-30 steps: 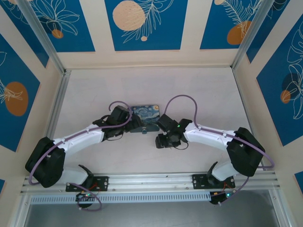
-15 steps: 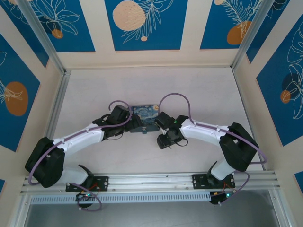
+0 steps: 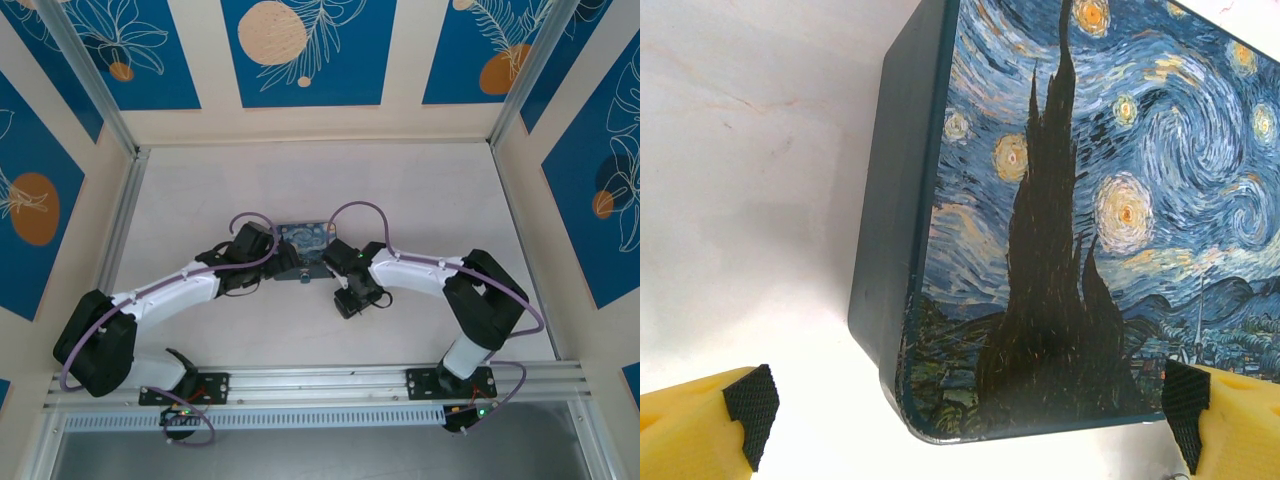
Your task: Unlock the padlock with the key
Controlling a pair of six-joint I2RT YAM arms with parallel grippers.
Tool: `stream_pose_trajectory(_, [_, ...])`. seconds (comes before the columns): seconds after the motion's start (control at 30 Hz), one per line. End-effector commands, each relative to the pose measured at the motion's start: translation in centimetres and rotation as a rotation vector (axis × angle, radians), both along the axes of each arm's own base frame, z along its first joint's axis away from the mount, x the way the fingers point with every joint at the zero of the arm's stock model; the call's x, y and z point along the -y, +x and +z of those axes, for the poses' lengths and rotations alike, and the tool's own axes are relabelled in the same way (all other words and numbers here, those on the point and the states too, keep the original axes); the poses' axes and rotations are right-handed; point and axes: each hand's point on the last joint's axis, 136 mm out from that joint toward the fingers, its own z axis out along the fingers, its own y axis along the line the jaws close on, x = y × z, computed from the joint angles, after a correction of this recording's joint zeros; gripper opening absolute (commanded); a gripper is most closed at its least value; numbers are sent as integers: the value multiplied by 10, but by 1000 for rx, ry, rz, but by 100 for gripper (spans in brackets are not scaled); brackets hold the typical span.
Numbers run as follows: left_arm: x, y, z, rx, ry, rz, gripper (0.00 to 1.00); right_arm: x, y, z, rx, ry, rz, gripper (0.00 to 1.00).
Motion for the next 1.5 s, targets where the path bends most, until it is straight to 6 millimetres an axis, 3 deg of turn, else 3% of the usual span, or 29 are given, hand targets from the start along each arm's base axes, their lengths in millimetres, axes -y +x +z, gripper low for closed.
stream_pose_trajectory(0.0, [3, 9, 9, 28, 4, -14, 100, -2, 0, -1, -13, -28, 26, 52])
stream_pose_trajectory(0.4, [3, 9, 5, 19, 0, -10, 100, -1, 0, -15, -53, -78, 45, 42])
stream_pose_trajectory(0.53, [2, 10, 7, 25, -1, -7, 100, -1, -6, -16, -78, -73, 42, 29])
stream_pose_trajectory(0.8, [1, 8, 8, 26, -5, -5, 100, -7, -21, -12, -112, -51, 14, 14])
stream_pose_trajectory(0.93, [0, 7, 8, 27, -9, -2, 100, -9, -28, -11, -129, -33, -13, 0])
stream_pose_trajectory(1.47, [-10, -3, 14, 39, -11, 8, 100, -9, -36, 12, -100, 89, -166, 0])
